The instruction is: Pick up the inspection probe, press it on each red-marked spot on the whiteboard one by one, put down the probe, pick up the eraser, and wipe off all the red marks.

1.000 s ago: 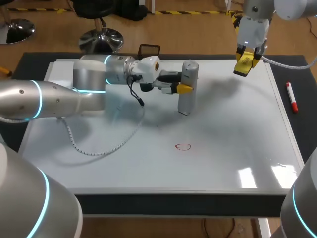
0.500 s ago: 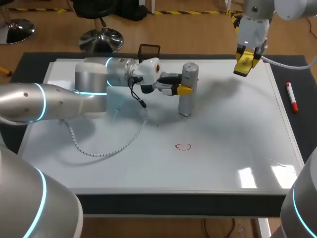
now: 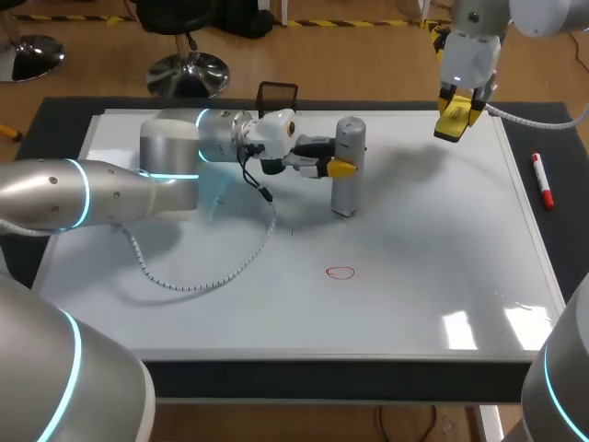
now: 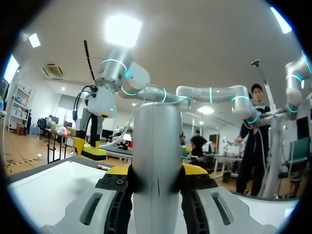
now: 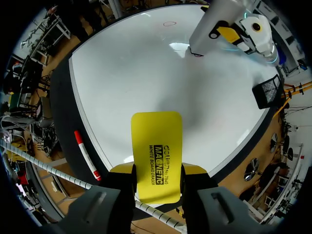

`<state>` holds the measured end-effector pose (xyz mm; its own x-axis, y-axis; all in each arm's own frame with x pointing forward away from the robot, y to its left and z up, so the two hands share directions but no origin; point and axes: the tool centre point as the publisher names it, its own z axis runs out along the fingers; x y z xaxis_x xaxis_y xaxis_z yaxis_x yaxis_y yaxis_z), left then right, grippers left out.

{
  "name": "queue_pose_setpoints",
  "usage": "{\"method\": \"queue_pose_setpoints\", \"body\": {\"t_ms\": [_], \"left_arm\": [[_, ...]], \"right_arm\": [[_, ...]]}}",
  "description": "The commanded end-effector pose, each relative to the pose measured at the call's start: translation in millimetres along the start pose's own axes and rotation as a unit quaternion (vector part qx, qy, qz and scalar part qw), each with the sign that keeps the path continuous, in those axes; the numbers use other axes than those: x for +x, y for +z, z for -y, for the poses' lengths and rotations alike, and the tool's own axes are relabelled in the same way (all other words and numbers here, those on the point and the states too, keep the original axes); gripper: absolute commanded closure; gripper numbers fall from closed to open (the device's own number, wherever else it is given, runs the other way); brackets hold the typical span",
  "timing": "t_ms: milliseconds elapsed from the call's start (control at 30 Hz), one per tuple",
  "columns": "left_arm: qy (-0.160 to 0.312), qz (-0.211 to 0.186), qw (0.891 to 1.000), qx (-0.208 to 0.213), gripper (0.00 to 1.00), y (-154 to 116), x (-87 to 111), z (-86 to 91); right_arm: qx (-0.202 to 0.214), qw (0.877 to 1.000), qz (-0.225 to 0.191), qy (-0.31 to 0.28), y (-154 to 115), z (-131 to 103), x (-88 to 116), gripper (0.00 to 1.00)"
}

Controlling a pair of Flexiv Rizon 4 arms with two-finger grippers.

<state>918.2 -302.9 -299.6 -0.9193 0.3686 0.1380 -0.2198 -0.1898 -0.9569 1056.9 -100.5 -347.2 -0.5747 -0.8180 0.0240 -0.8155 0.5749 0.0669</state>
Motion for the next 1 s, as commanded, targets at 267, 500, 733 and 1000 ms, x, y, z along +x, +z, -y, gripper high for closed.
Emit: {"method": "queue_pose_setpoints", "body": {"t_ms": [267, 500, 733, 1000], "left_arm": [[0.003, -0.004, 1.000, -0.004, 1.00, -4.6, -2.8, -3.6], [0.005, -0.004, 1.000, -0.008, 1.00, -6.4, -0.4, -2.0], [0.005, -0.005, 1.000, -0.010, 1.00, -7.2, 0.8, -1.9], [0.004, -0.005, 1.000, -0.013, 1.00, -7.5, 2.1, -1.9]], "right_arm": [[0.000, 1.000, -0.002, -0.001, -1.4, 0.8, -0.1, 1.00], [0.000, 1.000, -0.002, -0.001, -1.4, 0.8, -0.1, 1.00], [0.000, 1.000, -0.002, -0.001, -1.4, 0.8, -0.1, 1.00], [0.000, 1.000, -0.002, -0.001, -1.4, 0.8, -0.1, 1.00]]}}
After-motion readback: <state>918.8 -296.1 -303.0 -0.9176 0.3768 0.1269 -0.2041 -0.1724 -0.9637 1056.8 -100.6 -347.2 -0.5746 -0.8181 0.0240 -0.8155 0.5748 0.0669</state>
